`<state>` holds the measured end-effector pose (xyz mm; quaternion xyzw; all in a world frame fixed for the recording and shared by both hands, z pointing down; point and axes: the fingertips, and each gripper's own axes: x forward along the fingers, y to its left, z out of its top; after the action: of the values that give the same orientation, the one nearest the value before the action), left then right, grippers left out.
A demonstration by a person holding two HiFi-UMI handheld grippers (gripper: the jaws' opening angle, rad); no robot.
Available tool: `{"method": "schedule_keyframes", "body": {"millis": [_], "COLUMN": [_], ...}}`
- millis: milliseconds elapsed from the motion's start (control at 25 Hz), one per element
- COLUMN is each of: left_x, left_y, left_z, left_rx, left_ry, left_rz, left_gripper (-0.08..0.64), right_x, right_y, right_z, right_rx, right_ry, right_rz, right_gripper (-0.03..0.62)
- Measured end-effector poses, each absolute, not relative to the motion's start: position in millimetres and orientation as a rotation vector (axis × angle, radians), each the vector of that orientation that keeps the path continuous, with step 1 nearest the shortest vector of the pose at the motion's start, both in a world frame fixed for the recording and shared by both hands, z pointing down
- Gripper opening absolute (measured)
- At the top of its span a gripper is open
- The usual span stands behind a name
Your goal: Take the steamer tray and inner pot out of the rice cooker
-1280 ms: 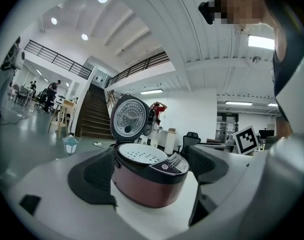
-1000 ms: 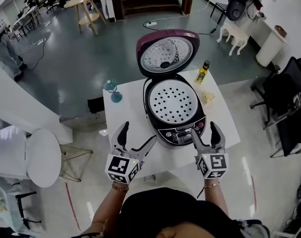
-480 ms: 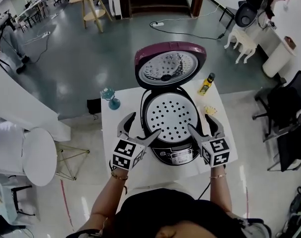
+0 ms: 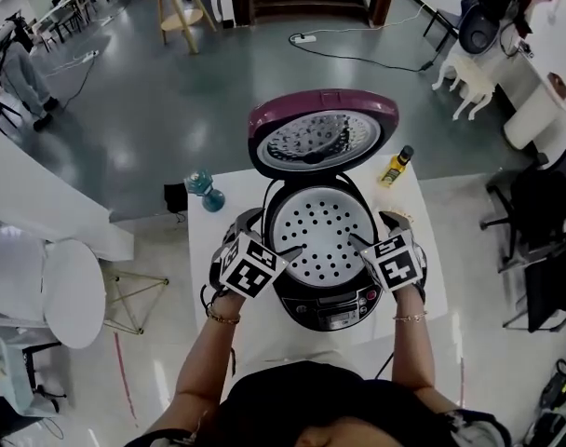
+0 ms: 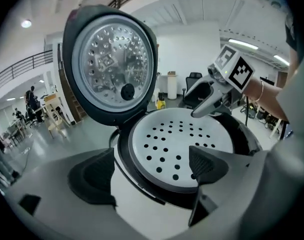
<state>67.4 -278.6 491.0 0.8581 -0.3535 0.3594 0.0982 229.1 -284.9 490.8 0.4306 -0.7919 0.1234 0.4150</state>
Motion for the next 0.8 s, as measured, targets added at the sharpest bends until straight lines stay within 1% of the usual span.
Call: {"method": "schedule_keyframes", "body": {"millis": [120, 400, 640, 680, 720, 800], "left_x": [67, 67, 61, 60, 60, 58], "left_y": [-288, -295, -300, -302, -303, -305], "left_z": [504, 532, 536, 535, 534, 532], "left_rx": [2.483, 2.382, 2.348, 2.349, 2.350, 2.350], "left_ry": [-1.043, -1.022, -1.026, -1.035, -1.044, -1.057], "left_rz": [1.197, 1.362, 1.313, 1.311, 1.311, 1.314], "left_gripper": [0.465, 0.462, 0.430, 0.399, 0.375, 0.351], "right_x": [228, 227, 237, 238, 240, 241], "right_y": [-293, -310, -312, -313, -314, -314], "right_z": [501, 531, 538, 536, 534, 533], "right_rx": [1.038, 0.973, 0.965, 0.972, 0.979, 0.987], "right_ry": [-1.907, -1.760, -1.739, -1.736, -1.734, -1.745], "right_rz": [0.312, 0.212, 0.208, 0.197, 0.185, 0.175], "right_gripper": [0.331, 0.331, 0.331, 0.309, 0.273, 0.262]}}
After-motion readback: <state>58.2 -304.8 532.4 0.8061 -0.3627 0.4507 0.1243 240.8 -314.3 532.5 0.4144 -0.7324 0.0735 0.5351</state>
